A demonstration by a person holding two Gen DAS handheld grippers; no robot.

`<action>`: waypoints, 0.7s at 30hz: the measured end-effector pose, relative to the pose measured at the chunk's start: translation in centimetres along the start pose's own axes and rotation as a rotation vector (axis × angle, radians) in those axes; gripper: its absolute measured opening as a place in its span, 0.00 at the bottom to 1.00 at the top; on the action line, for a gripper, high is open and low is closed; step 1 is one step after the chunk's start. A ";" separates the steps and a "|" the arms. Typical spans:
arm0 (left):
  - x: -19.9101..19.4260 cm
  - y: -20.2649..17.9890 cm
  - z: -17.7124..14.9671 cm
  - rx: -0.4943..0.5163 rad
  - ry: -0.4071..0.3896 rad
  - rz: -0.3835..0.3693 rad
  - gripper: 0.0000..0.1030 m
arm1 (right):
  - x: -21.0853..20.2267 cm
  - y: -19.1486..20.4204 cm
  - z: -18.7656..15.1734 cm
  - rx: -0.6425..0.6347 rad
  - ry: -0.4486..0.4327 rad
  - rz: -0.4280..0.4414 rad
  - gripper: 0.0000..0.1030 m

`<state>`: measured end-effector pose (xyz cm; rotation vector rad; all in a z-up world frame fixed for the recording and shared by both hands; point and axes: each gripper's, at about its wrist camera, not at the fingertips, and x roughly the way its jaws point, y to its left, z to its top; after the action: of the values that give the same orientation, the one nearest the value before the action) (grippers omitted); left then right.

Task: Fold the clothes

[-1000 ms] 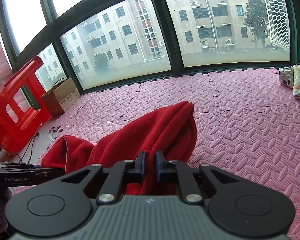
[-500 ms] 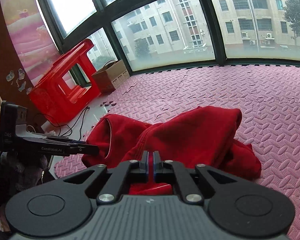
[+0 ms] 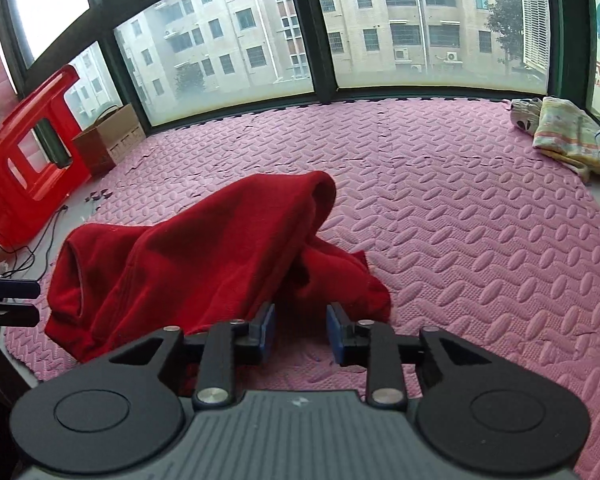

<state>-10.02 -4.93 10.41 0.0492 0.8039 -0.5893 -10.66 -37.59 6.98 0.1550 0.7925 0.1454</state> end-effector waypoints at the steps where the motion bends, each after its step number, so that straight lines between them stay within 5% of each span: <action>1: 0.7 -0.8 0.2 0.013 0.003 -0.014 0.64 | 0.3 -0.2 0.0 -0.012 0.002 -0.018 0.28; 10: 8.8 -9.0 2.6 0.220 -0.009 -0.056 0.68 | 1.4 -2.0 1.1 -0.017 0.012 -0.030 0.32; 15: 12.7 -10.8 2.7 0.288 0.026 -0.001 0.65 | 1.5 -2.7 1.7 -0.040 0.013 -0.017 0.32; 19: 14.2 -10.7 2.4 0.303 0.058 0.018 0.44 | 2.0 -3.2 2.3 -0.048 0.022 0.004 0.32; 21: 14.1 -10.3 2.3 0.305 0.069 0.010 0.22 | 2.4 -3.4 2.5 -0.053 0.028 0.016 0.32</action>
<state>-6.13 -20.95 4.11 0.3538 0.7745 -0.6998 -6.93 -40.65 6.40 0.1091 0.8150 0.1844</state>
